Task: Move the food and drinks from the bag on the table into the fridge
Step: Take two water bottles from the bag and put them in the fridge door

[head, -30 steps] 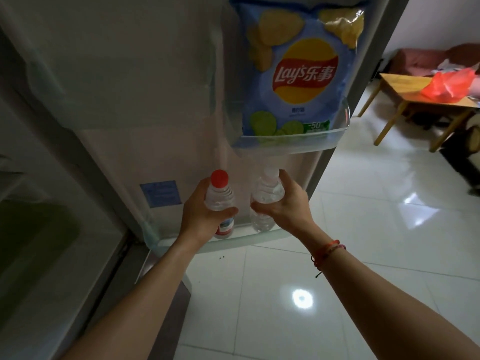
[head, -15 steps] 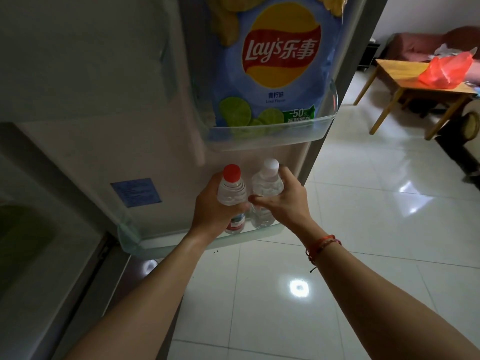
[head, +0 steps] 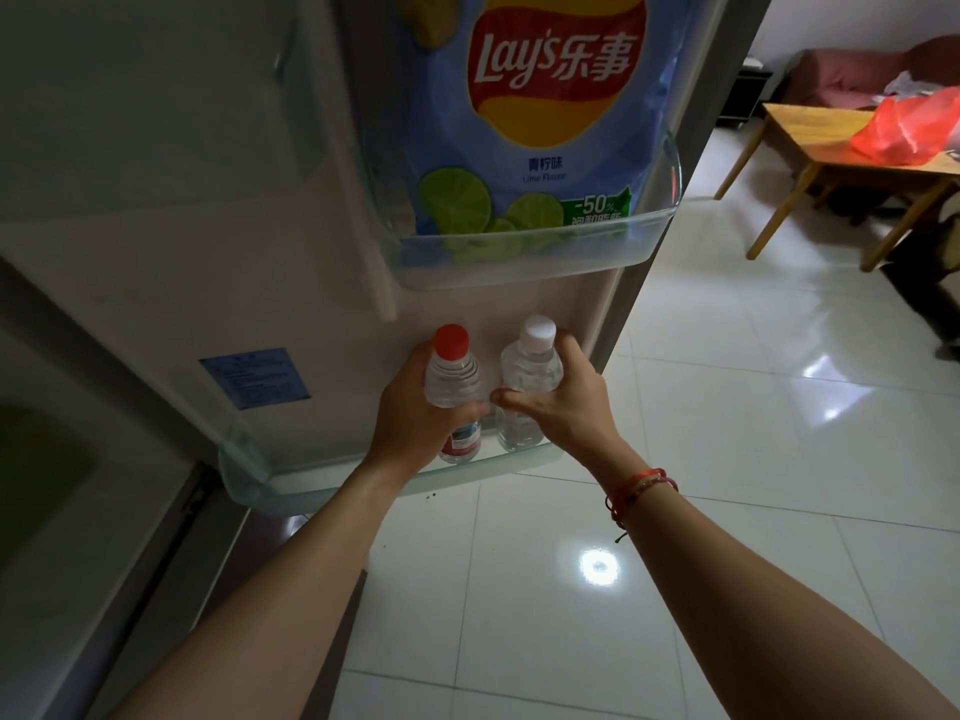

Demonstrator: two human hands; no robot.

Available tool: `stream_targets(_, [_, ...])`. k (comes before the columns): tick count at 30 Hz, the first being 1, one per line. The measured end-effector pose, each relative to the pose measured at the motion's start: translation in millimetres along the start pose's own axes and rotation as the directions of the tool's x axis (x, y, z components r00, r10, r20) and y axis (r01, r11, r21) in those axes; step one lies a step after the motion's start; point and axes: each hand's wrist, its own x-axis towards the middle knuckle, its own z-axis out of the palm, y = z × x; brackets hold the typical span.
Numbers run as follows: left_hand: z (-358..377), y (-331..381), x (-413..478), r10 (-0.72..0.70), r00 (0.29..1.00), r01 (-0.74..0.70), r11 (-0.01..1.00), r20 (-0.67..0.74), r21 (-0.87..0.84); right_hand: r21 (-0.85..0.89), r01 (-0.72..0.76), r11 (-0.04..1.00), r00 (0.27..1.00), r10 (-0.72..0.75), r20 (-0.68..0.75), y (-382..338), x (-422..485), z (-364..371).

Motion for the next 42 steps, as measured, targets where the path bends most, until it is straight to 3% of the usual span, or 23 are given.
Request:
stream_targets(14, [-2.9, 3.1, -8.9, -0.008, 1.000, 0.009, 0.994, -0.012, 0.108, -0.078, 0.002, 0.997, 0.993, 0.008, 0.121, 8.8, -3.4, -12.2])
stream_targets(25, [-4.4, 5.2, -11.4, -0.024, 1.000, 0.024, 0.993, 0.003, 0.118, -0.069, -0.015, 0.997, 0.993, 0.023, 0.119, 13.4, -8.7, -12.6])
stream_targets(42, [-31.0, 47.4, -44.3, 0.060, 0.997, -0.072, 0.927, 0.046, 0.368, -0.167, -0.060, 0.984, 0.990, 0.079, 0.114, -21.8, -32.8, -34.9])
